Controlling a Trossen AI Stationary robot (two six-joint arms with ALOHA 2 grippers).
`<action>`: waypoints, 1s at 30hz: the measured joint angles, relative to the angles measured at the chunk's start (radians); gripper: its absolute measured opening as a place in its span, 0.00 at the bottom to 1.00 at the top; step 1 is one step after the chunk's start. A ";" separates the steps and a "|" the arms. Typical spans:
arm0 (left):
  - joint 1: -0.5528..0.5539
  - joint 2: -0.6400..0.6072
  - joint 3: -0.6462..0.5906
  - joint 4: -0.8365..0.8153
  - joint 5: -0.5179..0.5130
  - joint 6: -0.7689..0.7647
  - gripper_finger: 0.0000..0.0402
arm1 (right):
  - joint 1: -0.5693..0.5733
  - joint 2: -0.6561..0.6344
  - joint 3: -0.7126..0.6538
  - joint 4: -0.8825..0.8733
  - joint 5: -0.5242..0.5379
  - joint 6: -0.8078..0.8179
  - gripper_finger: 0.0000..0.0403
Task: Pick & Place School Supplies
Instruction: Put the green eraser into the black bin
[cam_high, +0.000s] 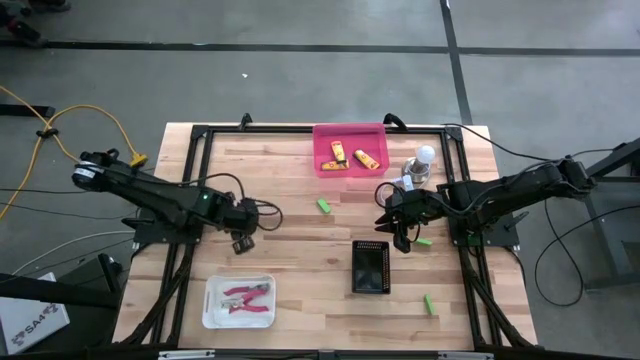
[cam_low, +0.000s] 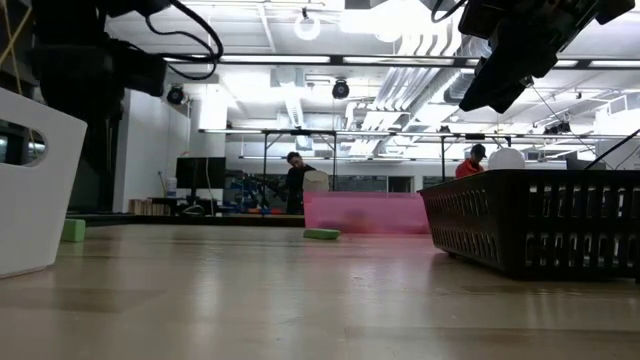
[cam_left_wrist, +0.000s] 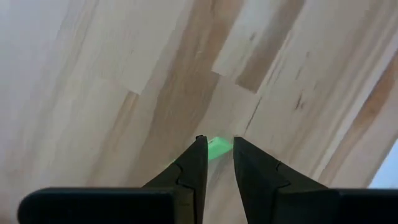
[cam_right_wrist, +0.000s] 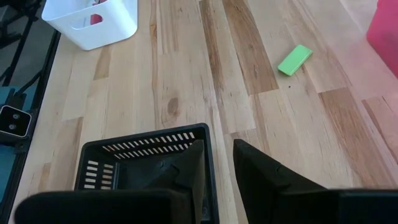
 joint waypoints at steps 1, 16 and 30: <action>0.000 0.000 0.000 0.008 -0.001 -0.065 0.18 | 0.000 0.000 0.000 0.000 0.000 0.000 0.18; -0.068 0.013 0.000 -0.108 0.038 -0.858 0.18 | 0.000 0.000 0.000 0.000 0.000 0.000 0.18; -0.078 0.058 0.001 -0.096 0.036 -0.504 0.18 | 0.000 0.000 0.000 0.025 0.000 0.000 0.18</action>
